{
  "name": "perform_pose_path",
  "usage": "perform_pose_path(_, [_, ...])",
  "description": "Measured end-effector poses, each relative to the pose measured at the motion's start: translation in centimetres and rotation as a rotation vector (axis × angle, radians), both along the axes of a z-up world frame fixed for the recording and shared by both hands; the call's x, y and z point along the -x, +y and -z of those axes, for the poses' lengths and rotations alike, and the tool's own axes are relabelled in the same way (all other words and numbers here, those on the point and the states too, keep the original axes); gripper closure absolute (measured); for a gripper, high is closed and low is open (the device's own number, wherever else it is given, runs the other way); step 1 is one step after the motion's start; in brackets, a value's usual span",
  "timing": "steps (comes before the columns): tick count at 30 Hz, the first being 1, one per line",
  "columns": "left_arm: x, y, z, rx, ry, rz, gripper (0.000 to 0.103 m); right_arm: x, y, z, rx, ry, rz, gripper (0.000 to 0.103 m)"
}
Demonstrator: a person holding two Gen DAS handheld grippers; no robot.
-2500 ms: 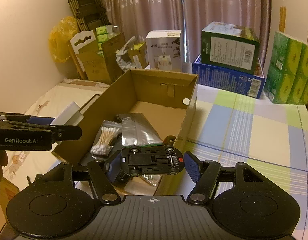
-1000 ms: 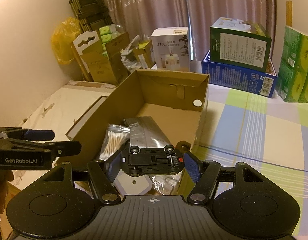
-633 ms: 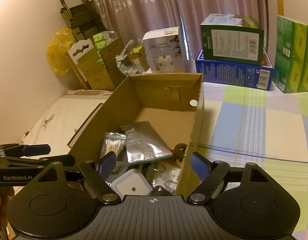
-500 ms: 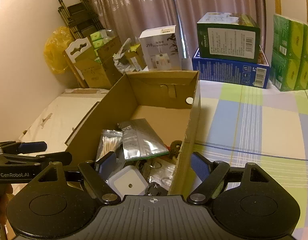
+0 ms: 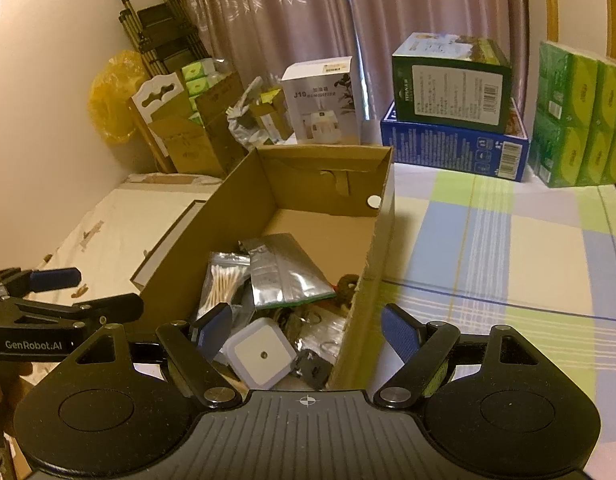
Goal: Organize objects
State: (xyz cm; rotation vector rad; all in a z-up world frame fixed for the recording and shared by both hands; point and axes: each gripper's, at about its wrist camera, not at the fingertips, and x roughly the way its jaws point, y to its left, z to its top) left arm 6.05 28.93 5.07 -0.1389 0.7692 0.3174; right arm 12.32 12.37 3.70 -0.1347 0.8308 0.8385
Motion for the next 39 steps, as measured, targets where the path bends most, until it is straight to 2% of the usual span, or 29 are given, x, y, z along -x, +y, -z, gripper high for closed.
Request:
perform_pose_path(11, [3.3, -2.3, -1.7, -0.025, -0.041, -0.015, 0.001, 3.0, -3.2, -1.6, 0.017, -0.031, 0.037, 0.022])
perform_pose_path(15, [4.7, -3.3, -2.1, 0.003, -0.056, -0.025, 0.001, 4.4, -4.6, -2.0, 0.018, -0.040, 0.055, 0.022])
perform_pose_path(23, [7.5, -5.2, -2.7, 0.063, -0.030, -0.053, 0.001, 7.2, -7.6, -2.7, 0.008, -0.053, 0.080, 0.022])
perform_pose_path(39, [10.7, -9.0, -3.9, 0.013, -0.011, -0.026, 0.001, 10.8, -11.6, -2.8, 0.010, -0.041, 0.124, 0.022])
